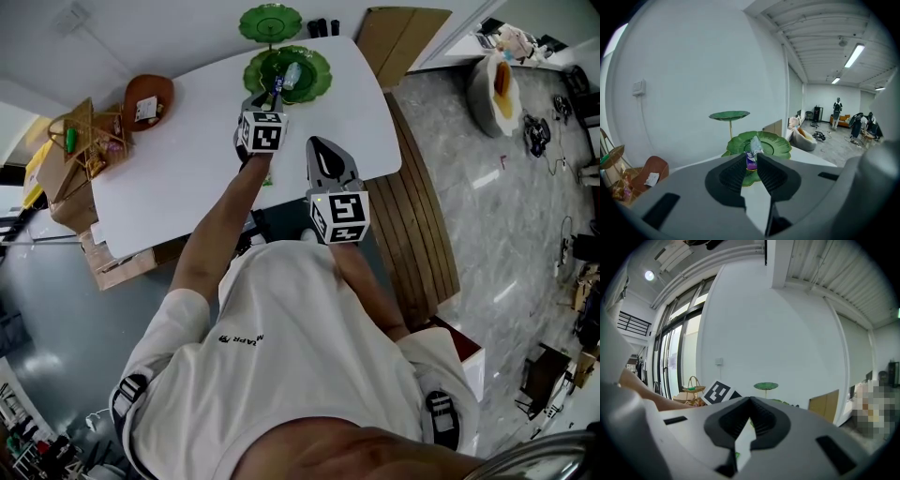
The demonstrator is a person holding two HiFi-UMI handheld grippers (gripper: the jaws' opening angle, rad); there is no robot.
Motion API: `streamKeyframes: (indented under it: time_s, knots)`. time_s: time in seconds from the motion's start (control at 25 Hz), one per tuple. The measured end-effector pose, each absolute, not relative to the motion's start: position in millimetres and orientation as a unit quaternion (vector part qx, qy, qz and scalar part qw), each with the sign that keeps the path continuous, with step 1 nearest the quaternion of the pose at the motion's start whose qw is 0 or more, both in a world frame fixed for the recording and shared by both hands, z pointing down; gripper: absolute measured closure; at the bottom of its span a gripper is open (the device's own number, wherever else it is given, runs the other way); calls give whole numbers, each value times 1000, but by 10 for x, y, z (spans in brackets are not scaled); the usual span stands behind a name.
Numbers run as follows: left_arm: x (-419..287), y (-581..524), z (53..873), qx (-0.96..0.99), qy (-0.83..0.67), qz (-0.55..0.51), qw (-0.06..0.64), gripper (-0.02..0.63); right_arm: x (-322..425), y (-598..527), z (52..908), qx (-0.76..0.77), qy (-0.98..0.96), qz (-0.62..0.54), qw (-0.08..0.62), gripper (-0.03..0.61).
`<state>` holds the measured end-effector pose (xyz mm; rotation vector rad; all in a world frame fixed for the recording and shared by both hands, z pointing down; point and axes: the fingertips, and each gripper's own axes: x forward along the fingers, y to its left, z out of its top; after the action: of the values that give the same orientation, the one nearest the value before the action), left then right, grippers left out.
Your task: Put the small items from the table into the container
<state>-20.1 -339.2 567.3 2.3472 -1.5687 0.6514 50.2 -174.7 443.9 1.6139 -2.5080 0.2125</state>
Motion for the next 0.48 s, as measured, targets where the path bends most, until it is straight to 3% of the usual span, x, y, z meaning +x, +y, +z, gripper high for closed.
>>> streamKeyframes:
  time_s: [0.32,0.48]
  knots:
    - [-281,-3210,5430,806,-547,191,125,607,452,-1712,4413,532,-841,68,72,572]
    - [-380,-3104,5368,804,-553,178,130,609,379,-1696,4396,524,-846,66,71,572]
